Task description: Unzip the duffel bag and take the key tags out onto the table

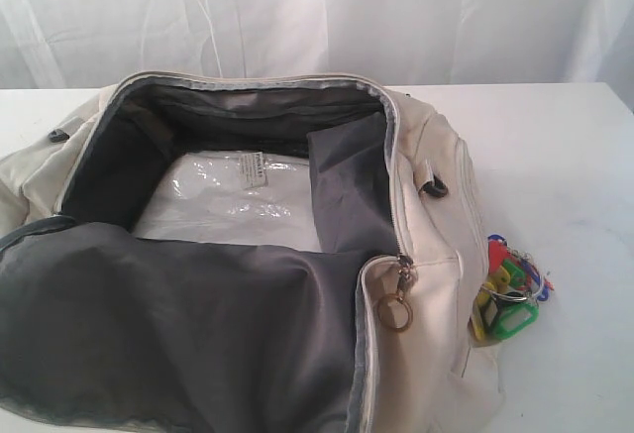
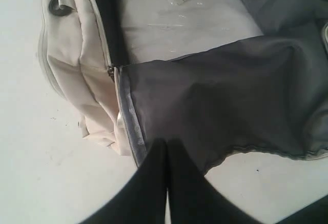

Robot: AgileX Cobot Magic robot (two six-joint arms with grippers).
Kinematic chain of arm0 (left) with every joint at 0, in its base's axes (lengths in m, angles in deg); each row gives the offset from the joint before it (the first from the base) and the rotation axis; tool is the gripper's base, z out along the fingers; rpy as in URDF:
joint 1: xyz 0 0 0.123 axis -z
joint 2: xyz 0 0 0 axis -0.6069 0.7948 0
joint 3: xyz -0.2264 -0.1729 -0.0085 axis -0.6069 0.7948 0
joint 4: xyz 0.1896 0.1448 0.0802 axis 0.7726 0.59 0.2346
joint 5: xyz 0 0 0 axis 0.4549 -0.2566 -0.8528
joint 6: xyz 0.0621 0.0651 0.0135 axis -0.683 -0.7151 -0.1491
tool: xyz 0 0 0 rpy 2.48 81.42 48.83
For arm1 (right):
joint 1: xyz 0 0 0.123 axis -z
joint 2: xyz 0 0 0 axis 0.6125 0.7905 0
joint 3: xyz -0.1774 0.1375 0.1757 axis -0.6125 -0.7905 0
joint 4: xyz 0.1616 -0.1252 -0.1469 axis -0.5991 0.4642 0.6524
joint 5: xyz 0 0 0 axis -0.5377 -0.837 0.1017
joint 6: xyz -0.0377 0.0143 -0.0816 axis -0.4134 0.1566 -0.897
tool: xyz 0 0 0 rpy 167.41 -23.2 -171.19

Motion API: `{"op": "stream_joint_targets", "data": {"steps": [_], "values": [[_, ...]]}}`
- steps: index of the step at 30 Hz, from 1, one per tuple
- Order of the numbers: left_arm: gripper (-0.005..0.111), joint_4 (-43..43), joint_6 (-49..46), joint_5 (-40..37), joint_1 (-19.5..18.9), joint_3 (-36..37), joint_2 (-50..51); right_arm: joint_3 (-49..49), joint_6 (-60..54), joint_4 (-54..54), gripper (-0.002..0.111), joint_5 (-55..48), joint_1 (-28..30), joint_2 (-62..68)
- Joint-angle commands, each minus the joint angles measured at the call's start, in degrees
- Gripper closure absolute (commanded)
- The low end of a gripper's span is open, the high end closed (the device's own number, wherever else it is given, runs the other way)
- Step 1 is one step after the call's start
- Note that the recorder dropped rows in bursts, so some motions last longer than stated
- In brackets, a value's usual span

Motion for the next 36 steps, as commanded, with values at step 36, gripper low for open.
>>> {"op": "stream_joint_targets", "data": {"steps": [36], "values": [[0.107, 1.43, 0.46, -5.33, -47.74, 15.49, -37.75, 0.32, -0.24, 0.3, 0.108, -0.02, -0.13, -0.51]]}}
